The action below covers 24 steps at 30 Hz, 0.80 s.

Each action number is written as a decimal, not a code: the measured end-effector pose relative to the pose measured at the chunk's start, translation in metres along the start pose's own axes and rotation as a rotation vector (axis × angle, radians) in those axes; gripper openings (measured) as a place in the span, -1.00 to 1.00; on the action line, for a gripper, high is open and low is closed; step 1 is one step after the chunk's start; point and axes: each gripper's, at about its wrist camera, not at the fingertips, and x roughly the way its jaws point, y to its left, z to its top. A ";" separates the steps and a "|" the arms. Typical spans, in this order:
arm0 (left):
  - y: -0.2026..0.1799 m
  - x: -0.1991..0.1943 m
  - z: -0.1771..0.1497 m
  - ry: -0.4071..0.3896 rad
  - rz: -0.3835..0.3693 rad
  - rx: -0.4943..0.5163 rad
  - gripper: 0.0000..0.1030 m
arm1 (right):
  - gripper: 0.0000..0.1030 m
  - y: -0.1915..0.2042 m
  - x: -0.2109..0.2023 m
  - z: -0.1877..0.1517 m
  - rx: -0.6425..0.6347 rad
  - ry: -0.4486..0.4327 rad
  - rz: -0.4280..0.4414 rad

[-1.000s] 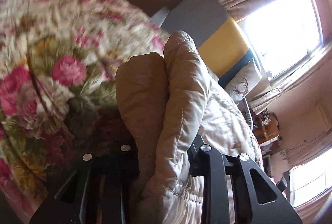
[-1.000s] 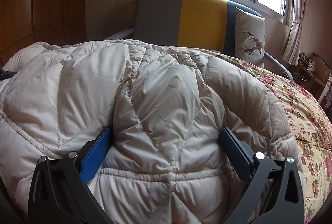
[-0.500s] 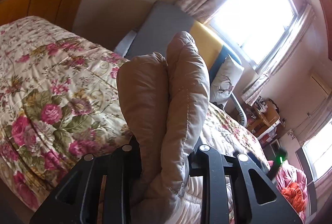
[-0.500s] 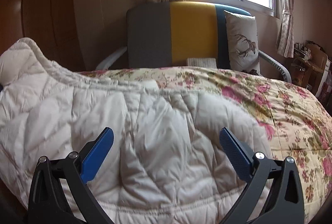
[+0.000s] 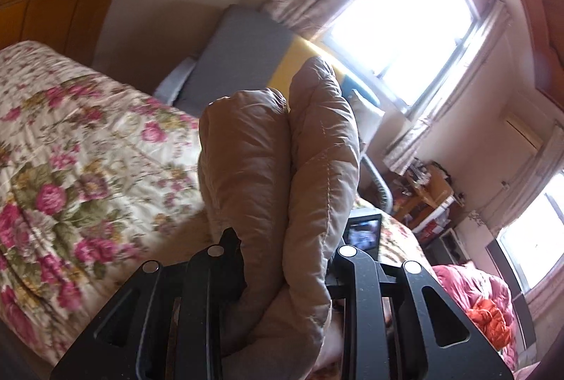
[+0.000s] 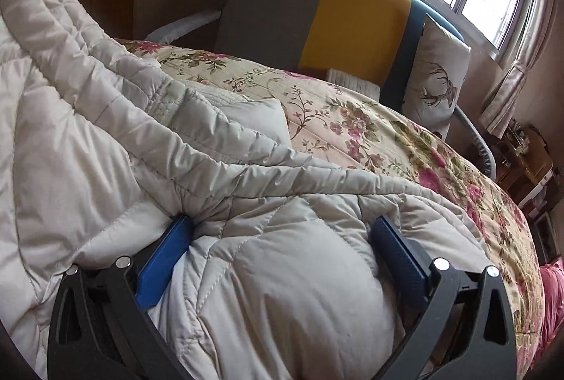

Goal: Fold large clothes

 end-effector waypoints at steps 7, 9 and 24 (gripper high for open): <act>-0.035 0.003 -0.002 -0.013 -0.008 0.051 -0.50 | 0.97 -0.027 -0.060 -0.006 0.071 0.025 0.025; -0.039 0.003 -0.004 -0.021 -0.005 0.056 -0.50 | 0.97 -0.024 -0.086 -0.021 0.072 -0.006 0.052; -0.099 0.024 -0.016 -0.019 -0.004 0.062 -0.50 | 0.97 -0.015 -0.092 -0.080 0.082 -0.043 0.104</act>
